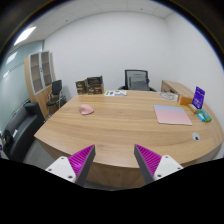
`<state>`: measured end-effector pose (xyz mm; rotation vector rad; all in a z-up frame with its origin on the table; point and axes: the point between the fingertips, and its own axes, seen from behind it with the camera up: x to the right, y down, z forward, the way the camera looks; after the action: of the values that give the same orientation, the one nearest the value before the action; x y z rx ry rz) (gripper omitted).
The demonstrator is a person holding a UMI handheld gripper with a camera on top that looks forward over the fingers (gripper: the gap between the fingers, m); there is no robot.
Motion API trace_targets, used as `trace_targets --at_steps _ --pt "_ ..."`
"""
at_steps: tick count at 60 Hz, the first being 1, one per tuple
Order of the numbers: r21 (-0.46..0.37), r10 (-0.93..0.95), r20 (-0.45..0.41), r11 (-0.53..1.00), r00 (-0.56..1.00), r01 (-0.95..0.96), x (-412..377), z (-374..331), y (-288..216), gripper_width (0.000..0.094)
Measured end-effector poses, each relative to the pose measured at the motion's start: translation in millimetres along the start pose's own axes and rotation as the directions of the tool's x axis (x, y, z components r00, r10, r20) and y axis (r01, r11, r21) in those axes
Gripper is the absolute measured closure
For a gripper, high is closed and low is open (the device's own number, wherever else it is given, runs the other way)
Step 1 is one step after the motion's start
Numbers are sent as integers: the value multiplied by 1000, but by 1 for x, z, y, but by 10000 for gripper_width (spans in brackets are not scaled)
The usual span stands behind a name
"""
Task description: Arrange mouse
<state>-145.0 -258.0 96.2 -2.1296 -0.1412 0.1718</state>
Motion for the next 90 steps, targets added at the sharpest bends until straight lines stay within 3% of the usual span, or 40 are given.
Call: trace_targets --at_steps 5,17,46,72,85,90 --pt "6 18 -37 1000 999 -18 1 7 -5 111" --pt "13 80 -111 997 991 -79 -96 64 -30 123" --pt "-34 13 24 999 1000 -12 -183 268 -80 118" --pt "-38 -82 74 996 994 85 -181 403 -131 112" --pt "-57 -37 23 998 999 38 -161 434 -138 126" --pt "-50 -37 6 998 999 37 -156 436 -138 196"
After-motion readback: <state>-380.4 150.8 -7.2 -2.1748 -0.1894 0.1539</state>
